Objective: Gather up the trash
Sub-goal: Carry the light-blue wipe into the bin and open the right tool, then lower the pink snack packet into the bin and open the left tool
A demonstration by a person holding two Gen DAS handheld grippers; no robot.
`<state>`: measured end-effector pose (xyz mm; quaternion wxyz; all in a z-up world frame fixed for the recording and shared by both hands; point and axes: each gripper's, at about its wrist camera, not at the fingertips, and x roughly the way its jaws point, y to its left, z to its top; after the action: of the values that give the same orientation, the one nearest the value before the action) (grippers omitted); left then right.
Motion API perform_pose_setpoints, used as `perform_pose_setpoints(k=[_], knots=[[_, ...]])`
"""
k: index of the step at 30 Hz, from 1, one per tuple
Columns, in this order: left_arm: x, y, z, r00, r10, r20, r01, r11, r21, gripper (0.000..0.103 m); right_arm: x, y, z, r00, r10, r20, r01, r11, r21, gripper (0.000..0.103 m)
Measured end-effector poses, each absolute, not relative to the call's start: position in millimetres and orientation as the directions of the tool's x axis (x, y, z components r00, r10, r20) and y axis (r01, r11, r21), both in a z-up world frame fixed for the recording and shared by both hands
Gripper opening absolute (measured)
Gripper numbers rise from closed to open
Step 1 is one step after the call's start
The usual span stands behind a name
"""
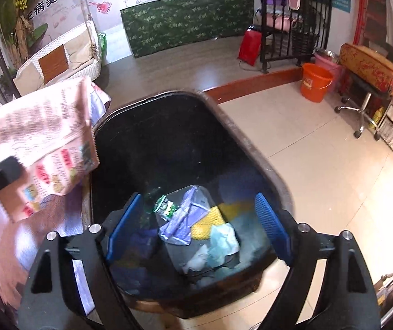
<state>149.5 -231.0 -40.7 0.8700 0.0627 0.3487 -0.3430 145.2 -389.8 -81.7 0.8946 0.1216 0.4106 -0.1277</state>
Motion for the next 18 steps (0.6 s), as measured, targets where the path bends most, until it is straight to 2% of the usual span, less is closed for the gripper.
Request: perform_pose_setpoints(k=[18], knots=[[168.9,-299.3,-76.5,0.403,-0.527,-0.748,0.695,0.708,-0.124,0.006,106.4,-430.8,-59.4,0.64,-0.259,-0.724,0.469,0.877,0.101,0.088]])
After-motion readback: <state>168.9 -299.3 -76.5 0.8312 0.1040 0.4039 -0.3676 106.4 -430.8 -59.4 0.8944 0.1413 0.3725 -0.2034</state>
